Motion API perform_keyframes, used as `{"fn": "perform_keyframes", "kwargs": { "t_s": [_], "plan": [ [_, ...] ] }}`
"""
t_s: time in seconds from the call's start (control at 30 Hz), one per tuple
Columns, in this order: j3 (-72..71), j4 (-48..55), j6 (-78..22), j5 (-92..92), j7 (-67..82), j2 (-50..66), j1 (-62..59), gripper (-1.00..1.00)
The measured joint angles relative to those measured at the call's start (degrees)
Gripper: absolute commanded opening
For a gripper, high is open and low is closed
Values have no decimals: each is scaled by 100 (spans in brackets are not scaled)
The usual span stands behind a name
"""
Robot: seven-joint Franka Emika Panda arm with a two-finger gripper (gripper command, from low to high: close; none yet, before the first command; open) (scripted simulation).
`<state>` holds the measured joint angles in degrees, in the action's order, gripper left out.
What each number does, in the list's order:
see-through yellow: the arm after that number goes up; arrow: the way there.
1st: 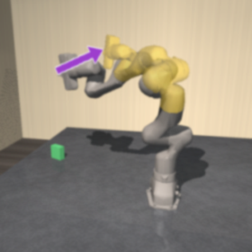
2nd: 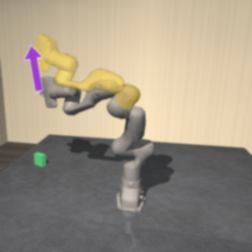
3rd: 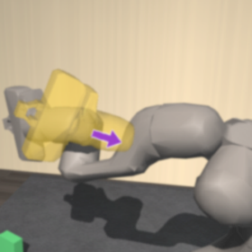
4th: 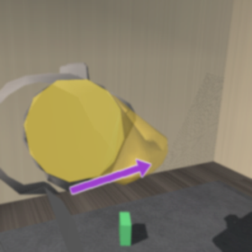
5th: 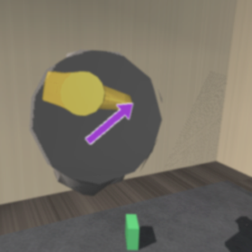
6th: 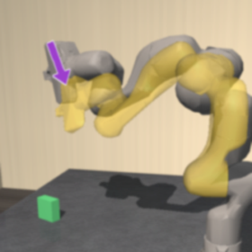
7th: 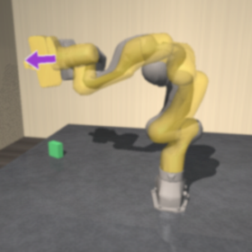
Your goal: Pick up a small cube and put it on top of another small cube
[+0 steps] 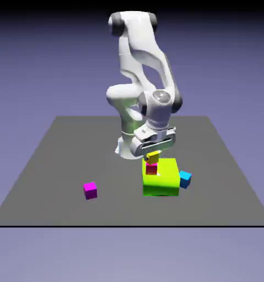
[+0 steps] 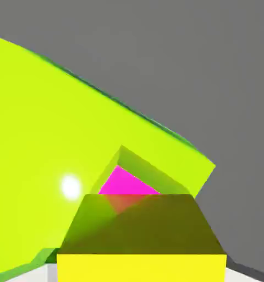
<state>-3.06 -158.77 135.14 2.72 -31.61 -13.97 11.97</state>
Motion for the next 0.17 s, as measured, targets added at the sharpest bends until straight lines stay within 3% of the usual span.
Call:
{"fn": "perform_keyframes", "kwargs": {
  "t_s": [0.17],
  "plan": [
    [-1,501,-1244,-94,72,-745,41,100]
  ]
}}
